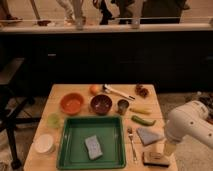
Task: Place eraser in plastic cup
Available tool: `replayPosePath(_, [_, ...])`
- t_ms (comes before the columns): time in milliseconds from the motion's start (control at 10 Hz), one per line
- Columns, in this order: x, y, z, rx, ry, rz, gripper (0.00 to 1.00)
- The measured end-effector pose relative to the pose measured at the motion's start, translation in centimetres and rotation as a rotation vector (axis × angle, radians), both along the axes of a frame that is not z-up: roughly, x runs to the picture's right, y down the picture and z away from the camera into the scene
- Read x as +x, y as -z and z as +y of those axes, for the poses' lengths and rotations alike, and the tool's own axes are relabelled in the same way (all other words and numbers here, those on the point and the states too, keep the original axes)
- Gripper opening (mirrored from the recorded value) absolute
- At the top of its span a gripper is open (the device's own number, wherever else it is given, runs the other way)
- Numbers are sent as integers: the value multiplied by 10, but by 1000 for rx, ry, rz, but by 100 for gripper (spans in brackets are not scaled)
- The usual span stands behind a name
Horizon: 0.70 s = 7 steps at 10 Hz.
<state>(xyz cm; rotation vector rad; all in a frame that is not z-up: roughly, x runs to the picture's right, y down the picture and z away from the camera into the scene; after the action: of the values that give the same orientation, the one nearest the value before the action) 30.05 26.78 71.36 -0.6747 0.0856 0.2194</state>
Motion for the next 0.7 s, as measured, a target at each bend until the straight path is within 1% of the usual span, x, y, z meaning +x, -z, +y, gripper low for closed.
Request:
replayPosePath(100, [-3, -7, 5, -10, -10, 0, 80])
replayPosePath(200, [-4, -9, 10, -23, -16, 1, 80])
replayPosePath(300, [-4, -7, 15, -40, -33, -2, 80])
replayPosePath(400, [-3, -1, 23, -58, -46, -3, 80])
replayPosePath(600, [0, 13, 36, -76, -75, 2, 80])
replayPosePath(700, [1, 18, 40, -78, -86, 7, 80])
